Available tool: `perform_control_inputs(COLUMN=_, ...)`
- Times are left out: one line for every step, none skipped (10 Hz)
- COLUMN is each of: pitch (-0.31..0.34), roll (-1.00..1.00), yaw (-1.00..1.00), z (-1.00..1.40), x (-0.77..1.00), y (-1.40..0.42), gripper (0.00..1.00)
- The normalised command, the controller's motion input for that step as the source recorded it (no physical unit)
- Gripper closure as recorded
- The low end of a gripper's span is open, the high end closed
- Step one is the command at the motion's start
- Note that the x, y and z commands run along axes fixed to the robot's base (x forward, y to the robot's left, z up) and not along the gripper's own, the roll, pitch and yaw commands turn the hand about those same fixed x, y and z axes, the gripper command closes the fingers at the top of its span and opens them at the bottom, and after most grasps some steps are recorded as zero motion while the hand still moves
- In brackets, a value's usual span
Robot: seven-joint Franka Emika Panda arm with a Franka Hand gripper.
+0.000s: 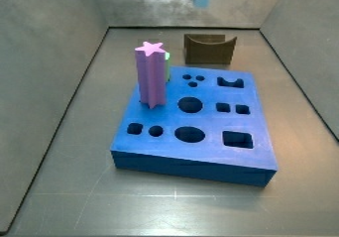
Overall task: Pick up the rectangle object. Move up. Place the rectangle object on the fixture. Regrasp the rectangle object. Move to above the board. Insert the rectangle object.
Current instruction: Place the rectangle object on the fixture.
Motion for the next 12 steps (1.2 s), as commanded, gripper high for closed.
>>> perform_control_inputs(pitch=0.083, roll=-1.0, yaw=0.01, z=0.24, x=0.58, y=0.75, gripper=1.0)
perform_control_inputs(pitch=0.108, roll=-1.0, yaw=0.0, z=0.08, x=0.47, y=0.51, gripper=1.0)
perform_control_inputs(pitch=0.137, roll=-1.0, yaw=-0.01, z=0.03, x=0.39, y=0.28, gripper=1.0)
perform_control_inputs(pitch=0.158, roll=-1.0, yaw=-0.03, z=0.02, x=0.34, y=0.13, gripper=1.0)
perform_control_inputs(pitch=0.173, roll=-1.0, yaw=-0.03, z=0.01, x=0.3, y=0.07, gripper=1.0)
perform_control_inputs(pitch=0.203, roll=-1.0, yaw=-0.06, z=0.0, x=0.2, y=0.07, gripper=1.0)
perform_control_inputs(pitch=0.223, roll=-1.0, yaw=-0.07, z=-0.01, x=0.15, y=0.06, gripper=1.0)
perform_control_inputs(pitch=0.249, roll=-1.0, yaw=-0.1, z=-0.01, x=0.08, y=0.06, gripper=1.0)
perform_control_inputs(pitch=0.25, roll=-1.0, yaw=-0.13, z=-0.01, x=0.07, y=0.05, gripper=1.0)
perform_control_inputs(pitch=0.251, roll=-0.92, yaw=-0.12, z=-0.01, x=0.07, y=0.05, gripper=1.0)
perform_control_inputs(pitch=0.228, roll=-0.76, yaw=-0.12, z=-0.01, x=0.09, y=0.05, gripper=1.0)
perform_control_inputs(pitch=0.206, roll=-0.55, yaw=-0.12, z=-0.02, x=0.1, y=0.06, gripper=1.0)
